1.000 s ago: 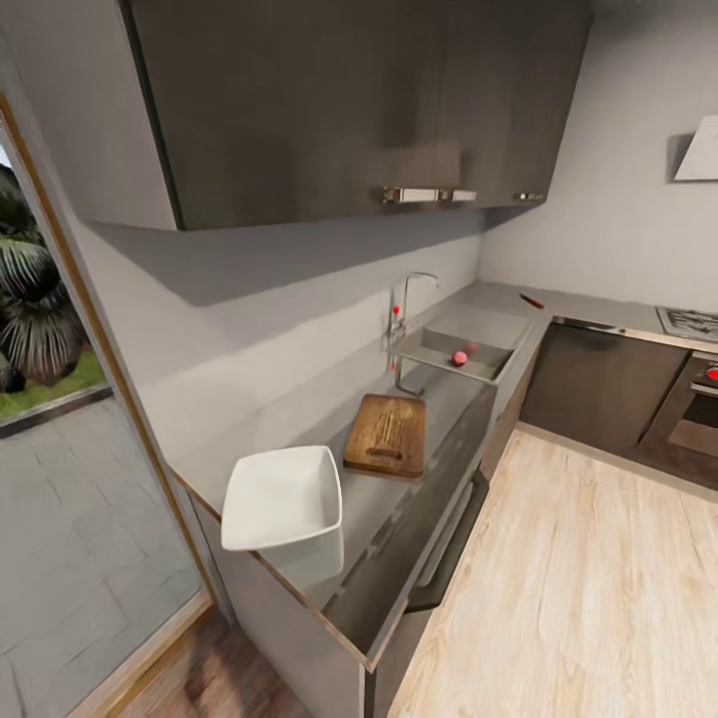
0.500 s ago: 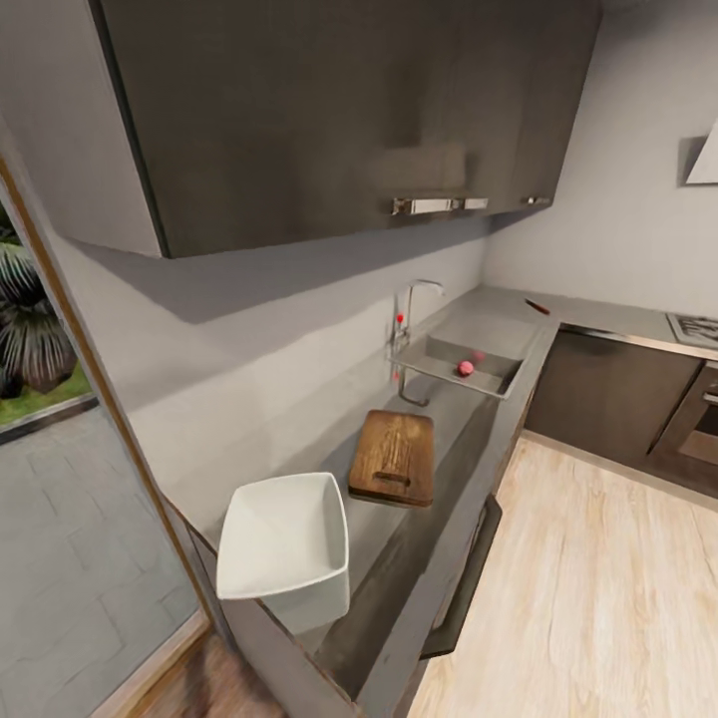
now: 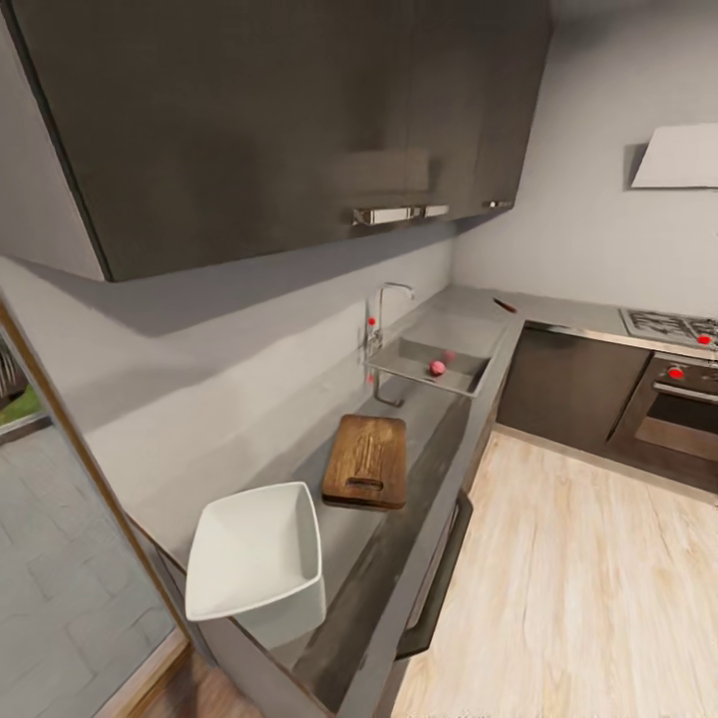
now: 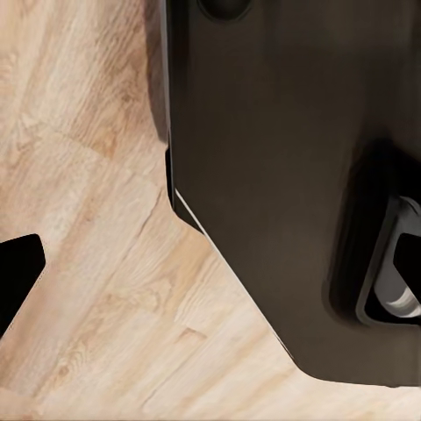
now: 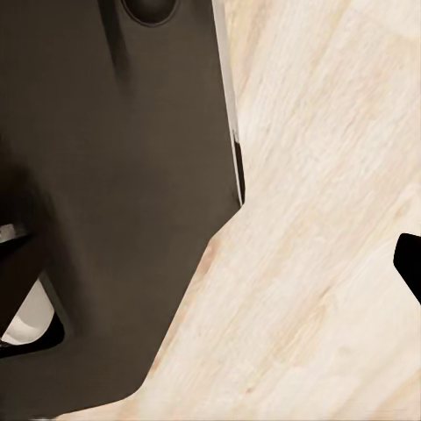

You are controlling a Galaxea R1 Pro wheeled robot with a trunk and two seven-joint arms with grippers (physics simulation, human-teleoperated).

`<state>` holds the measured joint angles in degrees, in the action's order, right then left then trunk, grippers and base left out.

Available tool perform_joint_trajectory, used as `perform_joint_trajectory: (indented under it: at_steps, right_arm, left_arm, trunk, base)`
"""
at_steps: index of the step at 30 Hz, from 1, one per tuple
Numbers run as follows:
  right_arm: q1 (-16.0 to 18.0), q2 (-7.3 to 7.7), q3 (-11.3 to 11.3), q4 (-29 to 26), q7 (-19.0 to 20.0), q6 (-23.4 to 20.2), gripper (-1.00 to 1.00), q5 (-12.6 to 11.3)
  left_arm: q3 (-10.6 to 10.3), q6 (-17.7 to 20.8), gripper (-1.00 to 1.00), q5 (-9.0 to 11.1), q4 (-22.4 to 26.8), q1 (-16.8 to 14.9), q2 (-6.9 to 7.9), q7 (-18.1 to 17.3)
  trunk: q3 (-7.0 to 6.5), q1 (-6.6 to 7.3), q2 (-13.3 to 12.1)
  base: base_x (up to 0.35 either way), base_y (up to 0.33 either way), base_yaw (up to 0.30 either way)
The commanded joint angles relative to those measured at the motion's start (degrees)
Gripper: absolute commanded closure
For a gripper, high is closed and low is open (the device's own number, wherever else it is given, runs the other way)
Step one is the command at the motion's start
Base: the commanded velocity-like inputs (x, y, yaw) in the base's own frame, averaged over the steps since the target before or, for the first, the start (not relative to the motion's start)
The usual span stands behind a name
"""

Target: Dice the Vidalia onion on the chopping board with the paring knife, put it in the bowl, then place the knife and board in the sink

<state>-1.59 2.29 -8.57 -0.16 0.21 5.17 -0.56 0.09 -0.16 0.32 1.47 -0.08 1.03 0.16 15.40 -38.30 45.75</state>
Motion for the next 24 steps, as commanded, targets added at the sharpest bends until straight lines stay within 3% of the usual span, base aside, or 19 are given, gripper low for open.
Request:
perform_joint_trajectory:
  at_steps: [1,24]
  right_arm:
    - [0.0,0.0,-0.3,0.0,0.0,0.2,-1.0,-0.1]
    - [0.0,0.0,-0.2,0.0,-0.1,0.2,-1.0,0.1]
  left_arm:
    - [0.0,0.0,-1.0,0.0,0.0,0.0,0.01,0.0]
    - [0.0,0.0,-1.0,0.0,0.0,0.0,0.08,0.0]
  trunk:
    - [-0.13,0.22,-0.4]
    - [-4.26,5.27,-9.6]
  base:
    - [0.0,0.0,-0.133]
    - [0.0,0.0,-0.011]
